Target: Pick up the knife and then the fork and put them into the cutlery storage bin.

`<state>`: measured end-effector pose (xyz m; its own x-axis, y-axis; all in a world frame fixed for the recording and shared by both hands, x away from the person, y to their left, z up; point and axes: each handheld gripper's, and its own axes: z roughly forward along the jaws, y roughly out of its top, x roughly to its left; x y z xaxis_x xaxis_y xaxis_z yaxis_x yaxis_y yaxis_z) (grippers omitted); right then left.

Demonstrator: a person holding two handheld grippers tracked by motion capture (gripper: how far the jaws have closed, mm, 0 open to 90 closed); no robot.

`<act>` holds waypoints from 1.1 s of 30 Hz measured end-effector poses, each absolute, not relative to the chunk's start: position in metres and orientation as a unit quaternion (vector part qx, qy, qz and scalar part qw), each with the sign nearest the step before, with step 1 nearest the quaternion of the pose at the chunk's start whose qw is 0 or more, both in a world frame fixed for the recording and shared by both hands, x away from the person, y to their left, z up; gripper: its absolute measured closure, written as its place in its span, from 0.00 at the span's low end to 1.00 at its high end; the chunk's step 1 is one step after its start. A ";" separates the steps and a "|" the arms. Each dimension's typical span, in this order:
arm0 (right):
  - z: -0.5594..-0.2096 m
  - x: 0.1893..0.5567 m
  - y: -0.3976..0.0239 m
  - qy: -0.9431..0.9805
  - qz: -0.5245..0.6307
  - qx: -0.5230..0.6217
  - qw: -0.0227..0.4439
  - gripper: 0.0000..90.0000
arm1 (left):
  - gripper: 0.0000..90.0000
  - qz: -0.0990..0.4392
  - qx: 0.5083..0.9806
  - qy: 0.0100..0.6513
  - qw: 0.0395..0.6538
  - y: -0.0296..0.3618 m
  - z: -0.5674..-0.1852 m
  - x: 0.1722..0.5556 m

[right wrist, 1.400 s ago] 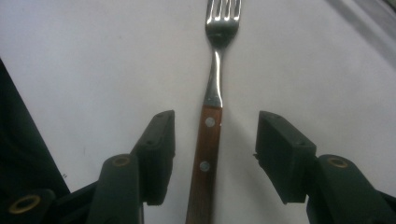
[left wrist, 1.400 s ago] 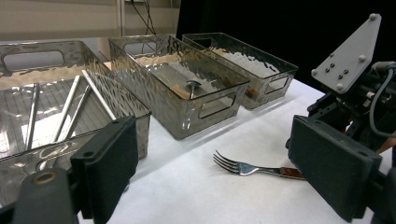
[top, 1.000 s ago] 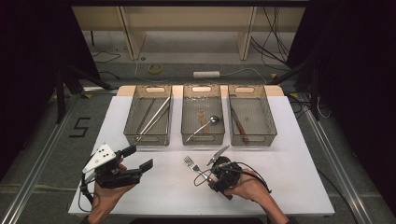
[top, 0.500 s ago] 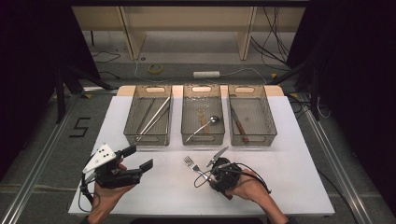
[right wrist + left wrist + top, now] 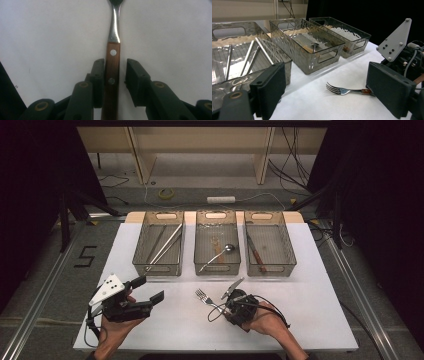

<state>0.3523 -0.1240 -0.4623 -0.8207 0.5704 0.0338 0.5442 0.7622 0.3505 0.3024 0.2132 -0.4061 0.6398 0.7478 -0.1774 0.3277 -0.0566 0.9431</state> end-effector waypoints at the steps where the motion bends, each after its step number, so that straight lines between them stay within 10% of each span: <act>1: -0.462 0.352 -0.124 0.938 0.175 0.297 0.038 0.77 | 0.17 0.184 0.703 0.382 0.570 0.213 -0.406 0.302; 33: -0.459 0.355 -0.125 0.941 0.183 0.284 0.030 0.86 | 0.17 0.184 0.702 0.384 0.571 0.214 -0.406 0.302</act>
